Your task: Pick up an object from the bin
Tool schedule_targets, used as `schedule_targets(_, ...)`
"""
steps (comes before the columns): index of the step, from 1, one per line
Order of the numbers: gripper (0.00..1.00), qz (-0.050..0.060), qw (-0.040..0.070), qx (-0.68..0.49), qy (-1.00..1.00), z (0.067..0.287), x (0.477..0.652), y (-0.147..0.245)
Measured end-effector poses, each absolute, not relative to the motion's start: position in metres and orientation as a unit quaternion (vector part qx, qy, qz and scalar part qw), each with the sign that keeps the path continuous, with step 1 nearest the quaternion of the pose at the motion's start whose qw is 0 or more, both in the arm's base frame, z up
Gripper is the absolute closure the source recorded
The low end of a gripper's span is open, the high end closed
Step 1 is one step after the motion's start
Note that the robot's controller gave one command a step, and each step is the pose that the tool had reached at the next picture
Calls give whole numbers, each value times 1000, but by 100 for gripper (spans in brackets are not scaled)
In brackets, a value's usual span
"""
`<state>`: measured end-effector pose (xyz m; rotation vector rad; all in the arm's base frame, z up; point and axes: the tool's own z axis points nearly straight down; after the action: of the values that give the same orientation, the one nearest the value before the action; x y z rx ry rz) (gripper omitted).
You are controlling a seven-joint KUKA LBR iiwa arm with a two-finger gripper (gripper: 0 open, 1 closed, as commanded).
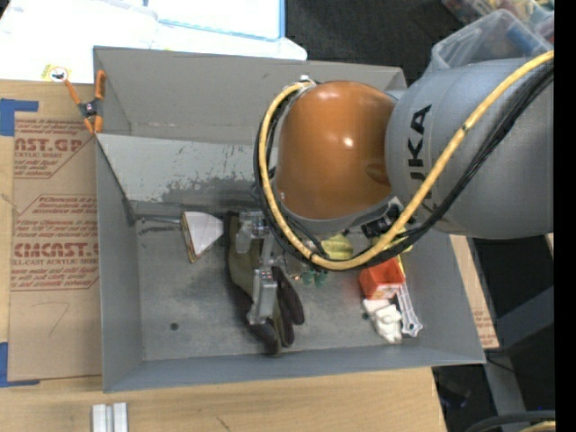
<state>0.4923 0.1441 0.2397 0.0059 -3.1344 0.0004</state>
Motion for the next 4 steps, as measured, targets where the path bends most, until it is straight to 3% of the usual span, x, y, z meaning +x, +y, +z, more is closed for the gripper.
schedule_targets(1,0,-1,-1,0,-1000,244,494,143)
schedule_targets(2,0,-1,-1,90,-996,192,497,135)
schedule_targets(3,0,-1,-1,63,-998,148,489,117)
schedule_targets(4,0,-1,-1,235,-972,123,500,81)
